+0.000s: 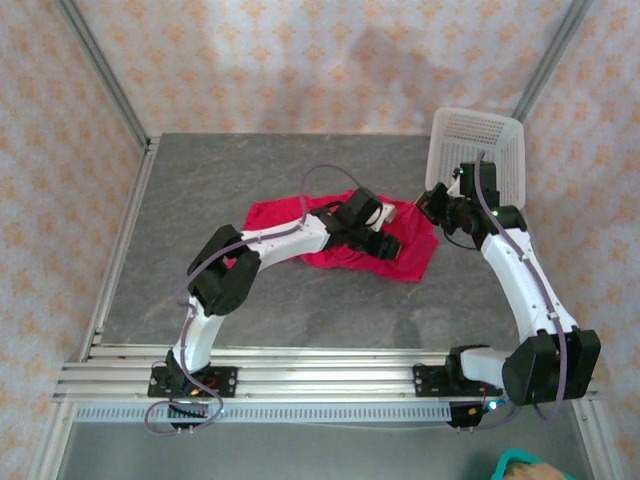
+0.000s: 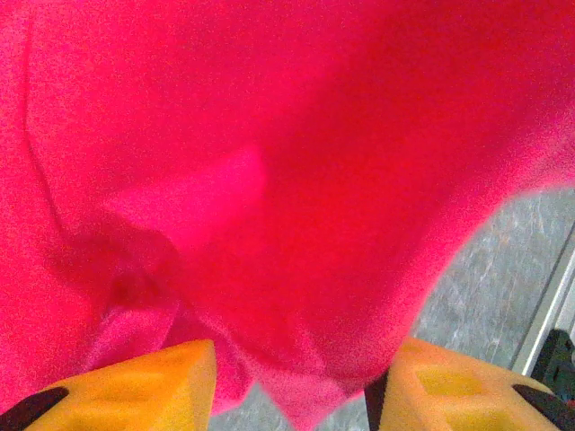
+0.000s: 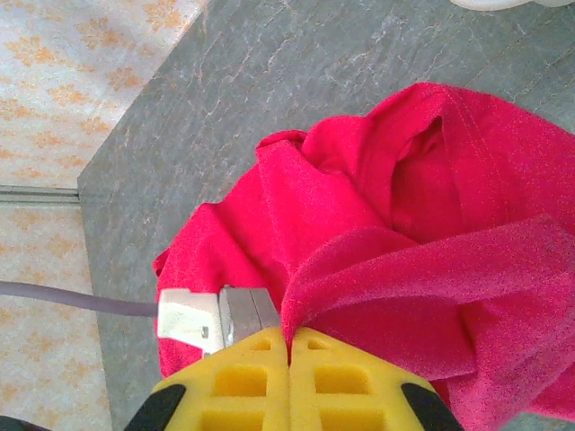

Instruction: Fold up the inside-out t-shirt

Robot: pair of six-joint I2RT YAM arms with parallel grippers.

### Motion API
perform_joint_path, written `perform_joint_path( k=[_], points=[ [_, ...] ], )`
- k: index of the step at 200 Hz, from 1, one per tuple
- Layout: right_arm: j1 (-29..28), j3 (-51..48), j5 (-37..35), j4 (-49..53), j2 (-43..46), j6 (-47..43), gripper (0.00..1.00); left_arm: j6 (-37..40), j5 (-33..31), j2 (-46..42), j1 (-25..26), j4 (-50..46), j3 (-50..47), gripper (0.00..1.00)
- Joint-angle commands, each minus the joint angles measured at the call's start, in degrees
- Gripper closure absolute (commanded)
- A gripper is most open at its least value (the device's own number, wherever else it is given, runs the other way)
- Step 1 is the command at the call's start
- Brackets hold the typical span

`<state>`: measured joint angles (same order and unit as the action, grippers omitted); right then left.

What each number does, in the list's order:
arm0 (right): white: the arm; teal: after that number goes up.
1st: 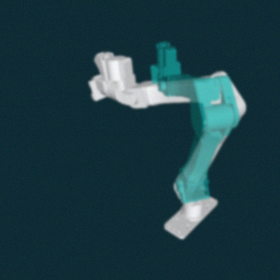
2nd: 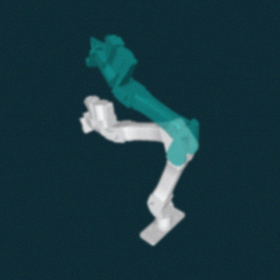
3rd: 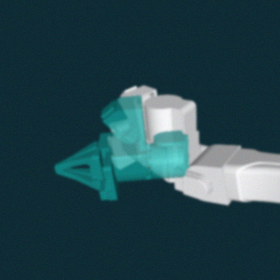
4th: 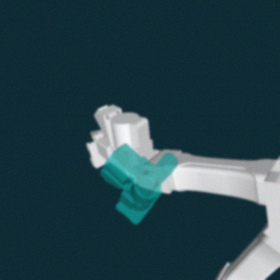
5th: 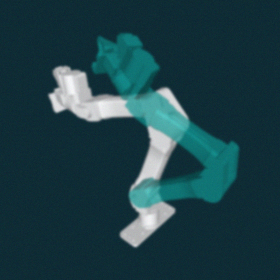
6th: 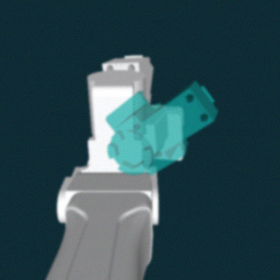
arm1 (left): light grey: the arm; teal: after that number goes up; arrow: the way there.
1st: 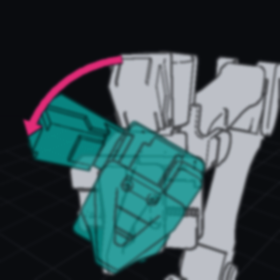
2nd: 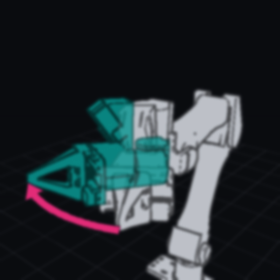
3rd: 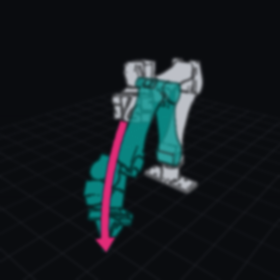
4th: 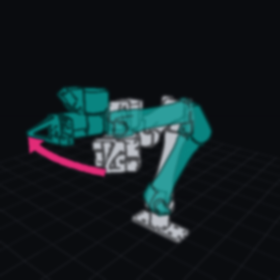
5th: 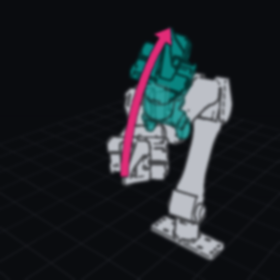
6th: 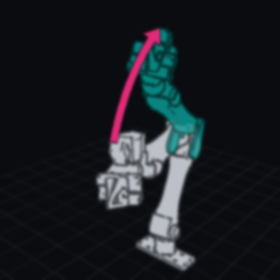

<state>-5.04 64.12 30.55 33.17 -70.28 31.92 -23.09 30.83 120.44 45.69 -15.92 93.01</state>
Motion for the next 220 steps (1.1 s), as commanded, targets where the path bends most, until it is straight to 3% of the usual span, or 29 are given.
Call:
perform_joint_path(
  k=[1, 11, 27, 61, 89, 117, 171, 220],
  points=[
    [0.4, 1.4, 0.7, -1.5, 0.9, 0.5, 1.0, -1.7, -2.4, 1.6, 0.0, 1.4, 3.8, 0.57],
    [0.4, 1.3, 0.5, -1.4, 0.9, 0.2, 1.0, -2.1, -2.0, 2.1, -0.2, 1.7, 4.6, 0.7],
    [0.5, 1.0, -0.9, -0.6, 0.4, -0.9, 1.0, -2.2, 0.1, 1.5, -0.3, 1.6, 5.3, 1.0],
    [3.5, -3.6, -4.2, -2.6, -2.7, -2.9, 1.0, -3.6, 7.3, -8.4, -1.7, 7.0, 0.0, 1.0],
    [5.6, -7.1, -2.6, -7.2, -6.6, -1.8, 1.0, -5.8, 14.3, -19.3, -1.9, 22.1, -10.9, 1.0],
    [5.5, -7.9, 1.7, -10.3, -8.4, 0.3, 1.0, -7.2, 16.9, -21.8, -1.9, 33.2, -18.2, 1.0],
    [5.4, -4.0, 1.7, -5.3, -4.4, -0.9, 1.0, -4.3, 17.8, -12.6, -1.6, 27.0, -18.6, 1.0],
    [5.4, 1.1, 2.9, -1.3, -0.5, -0.7, 1.0, 5.2, 7.2, -14.0, -3.1, 12.5, -19.4, 0.8]
  ],
)
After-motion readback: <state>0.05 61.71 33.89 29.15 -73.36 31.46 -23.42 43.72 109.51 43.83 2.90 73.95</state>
